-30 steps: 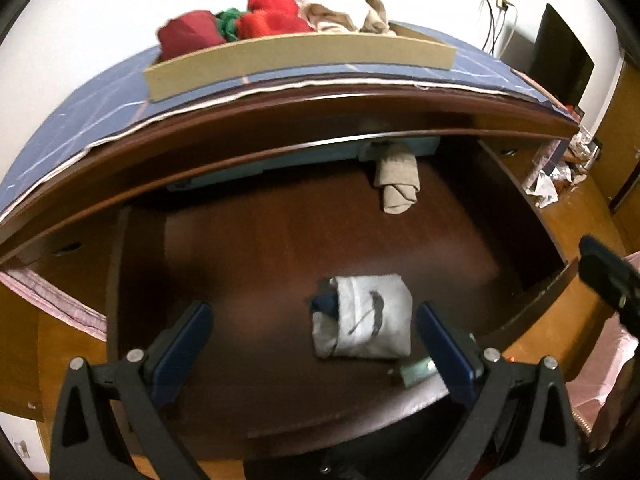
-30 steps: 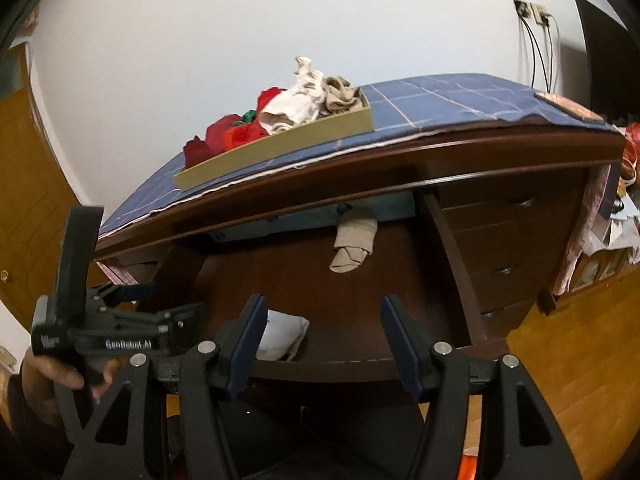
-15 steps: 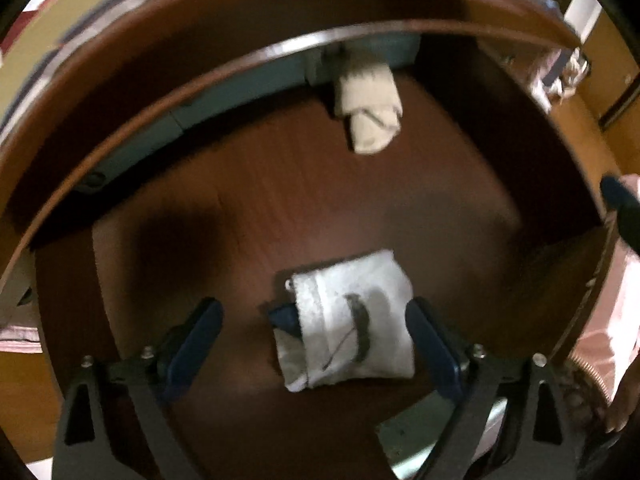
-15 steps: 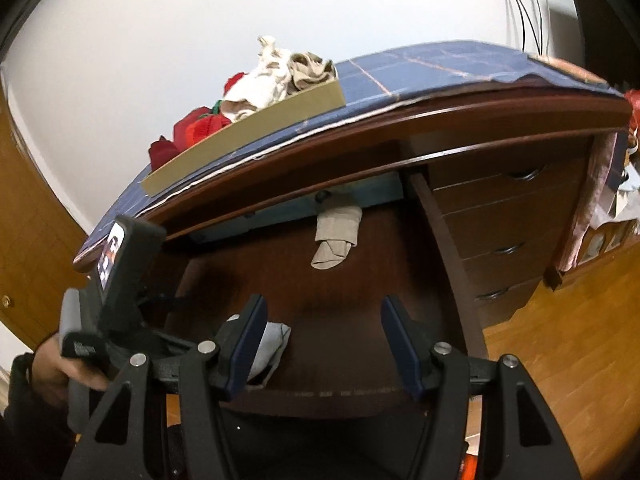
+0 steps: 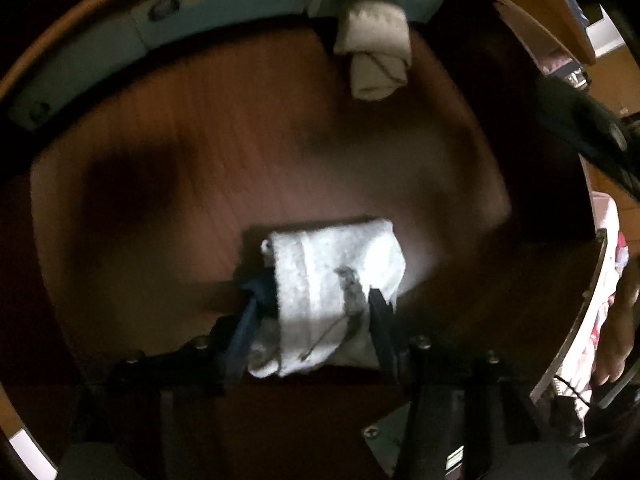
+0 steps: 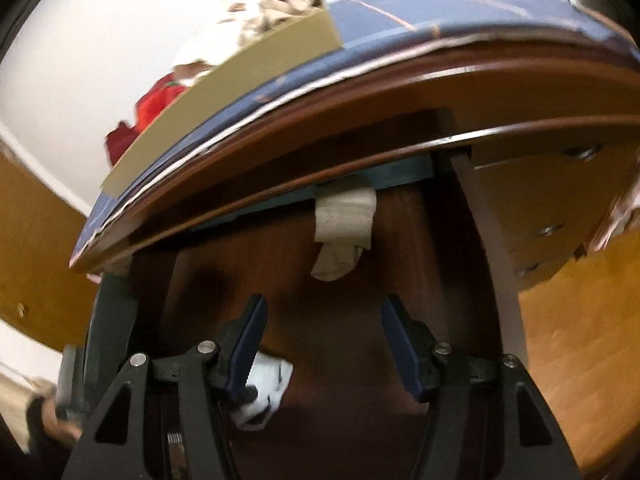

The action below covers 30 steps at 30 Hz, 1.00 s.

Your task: Take underwear out of drawer

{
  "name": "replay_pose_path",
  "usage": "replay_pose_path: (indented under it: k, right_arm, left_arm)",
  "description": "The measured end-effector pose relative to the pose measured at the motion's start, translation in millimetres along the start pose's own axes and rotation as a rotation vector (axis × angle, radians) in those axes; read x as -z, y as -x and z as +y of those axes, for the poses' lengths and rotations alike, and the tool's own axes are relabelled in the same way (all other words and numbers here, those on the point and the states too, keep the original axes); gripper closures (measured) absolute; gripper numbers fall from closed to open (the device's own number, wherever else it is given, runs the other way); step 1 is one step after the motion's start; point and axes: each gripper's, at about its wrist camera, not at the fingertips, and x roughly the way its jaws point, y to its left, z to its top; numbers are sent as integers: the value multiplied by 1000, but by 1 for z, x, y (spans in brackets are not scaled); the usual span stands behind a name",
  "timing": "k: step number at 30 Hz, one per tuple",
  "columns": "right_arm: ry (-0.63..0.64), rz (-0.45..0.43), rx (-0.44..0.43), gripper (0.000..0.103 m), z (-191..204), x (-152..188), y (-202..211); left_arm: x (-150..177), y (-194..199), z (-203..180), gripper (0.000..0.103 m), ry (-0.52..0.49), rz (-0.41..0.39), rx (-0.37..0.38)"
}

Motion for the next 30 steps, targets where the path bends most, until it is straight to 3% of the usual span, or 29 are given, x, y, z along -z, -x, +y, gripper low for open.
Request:
replay_pose_path:
  k: [4, 9, 13, 18, 23, 25, 28, 30]
  right_arm:
    - [-13, 63, 10, 41, 6, -6, -21]
    - [85, 164, 66, 42, 21, -19, -52]
    - [33, 204, 76, 42, 19, -30, -70]
    - [249, 244, 137, 42, 48, -30, -89]
    - [283, 254, 188, 42, 50, -34, -104]
    - [301, 266, 193, 42, 52, -30, -107]
    - [464, 351, 233, 42, 61, -12, -111]
    - [645, 330, 292, 42, 70, 0, -104]
  left_arm:
    - [5, 7, -5, 57, -6, -4, -6]
    - [6, 20, -7, 63, -7, -23, -3]
    - [9, 33, -3, 69, -15, -58, 32]
    - [27, 60, 9, 71, -2, -140, 91]
    - [43, 91, 34, 71, 74, -225, 155]
    - [47, 102, 42, 71, 73, -259, 126]
    - [57, 115, 55, 71, 75, -305, 73]
    - [62, 121, 66, 71, 100, -318, 116]
